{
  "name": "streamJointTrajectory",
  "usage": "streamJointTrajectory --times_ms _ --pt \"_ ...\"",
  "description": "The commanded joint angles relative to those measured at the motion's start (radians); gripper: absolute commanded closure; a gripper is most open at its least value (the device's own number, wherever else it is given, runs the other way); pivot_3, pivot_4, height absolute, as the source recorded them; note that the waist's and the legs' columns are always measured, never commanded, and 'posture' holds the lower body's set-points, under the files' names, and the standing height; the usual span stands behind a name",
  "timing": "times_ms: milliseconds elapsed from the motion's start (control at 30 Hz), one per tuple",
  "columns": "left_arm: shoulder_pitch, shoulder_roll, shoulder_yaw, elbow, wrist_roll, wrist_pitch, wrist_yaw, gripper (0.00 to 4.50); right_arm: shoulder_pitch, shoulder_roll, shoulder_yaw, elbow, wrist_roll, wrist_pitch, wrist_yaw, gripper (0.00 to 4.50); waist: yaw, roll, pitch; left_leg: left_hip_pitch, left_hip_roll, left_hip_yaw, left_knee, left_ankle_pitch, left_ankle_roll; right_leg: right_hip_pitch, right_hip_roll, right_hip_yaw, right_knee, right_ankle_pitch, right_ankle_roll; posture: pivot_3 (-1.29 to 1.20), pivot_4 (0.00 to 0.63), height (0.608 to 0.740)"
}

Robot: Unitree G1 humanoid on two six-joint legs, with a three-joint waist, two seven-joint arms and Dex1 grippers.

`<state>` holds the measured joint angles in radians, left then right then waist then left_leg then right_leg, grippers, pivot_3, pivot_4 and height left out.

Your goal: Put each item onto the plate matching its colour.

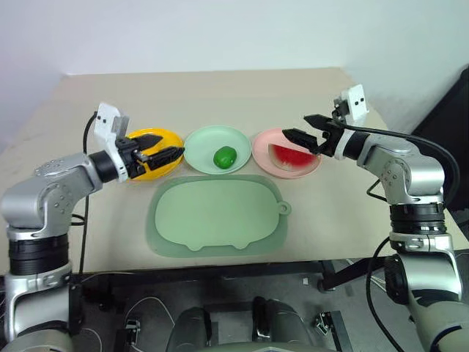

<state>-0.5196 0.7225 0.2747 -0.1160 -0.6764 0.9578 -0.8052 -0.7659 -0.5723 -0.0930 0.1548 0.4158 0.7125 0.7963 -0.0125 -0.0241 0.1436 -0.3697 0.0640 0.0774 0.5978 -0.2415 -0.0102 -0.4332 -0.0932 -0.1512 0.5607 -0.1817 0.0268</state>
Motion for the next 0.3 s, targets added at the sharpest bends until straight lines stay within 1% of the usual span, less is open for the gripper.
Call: streamJointTrajectory --times_ms 33,133,200,300 --pt "0.014 0.043 0.030 -0.024 -0.027 -0.024 -0.050 0.03 0.001 -0.027 -0.003 -0.037 0.021 -0.011 0.051 0.00 0.001 0.000 0.000 0.000 0.000 0.000 0.000 0.000 0.000 0.000 0.000 0.000 0.000 0.000 0.000 0.00 0.150 0.740" --pt "0.033 0.045 0.035 -0.002 -0.015 -0.075 -0.065 0.03 0.027 -0.030 -0.012 -0.025 0.014 -0.045 0.071 0.00 0.001 0.000 0.000 0.000 0.000 0.000 0.000 -0.002 -0.003 0.000 0.000 0.000 -0.001 0.000 0.000 0.00 0.150 0.740" --pt "0.045 0.030 0.025 0.012 0.024 -0.137 -0.042 0.03 0.049 -0.021 -0.026 -0.010 0.001 -0.104 0.067 0.00 0.002 0.000 0.000 0.000 0.000 -0.001 0.000 -0.002 -0.003 0.000 0.000 0.000 -0.002 0.000 0.000 0.00 0.150 0.740" --pt "0.077 -0.006 0.020 -0.002 0.043 -0.204 -0.020 0.03 0.075 0.002 -0.057 0.010 0.012 -0.147 0.041 0.00 0.002 0.000 0.000 -0.001 0.000 0.000 0.000 -0.002 -0.003 0.001 -0.001 0.000 -0.003 0.000 0.000 0.00 0.150 0.740"
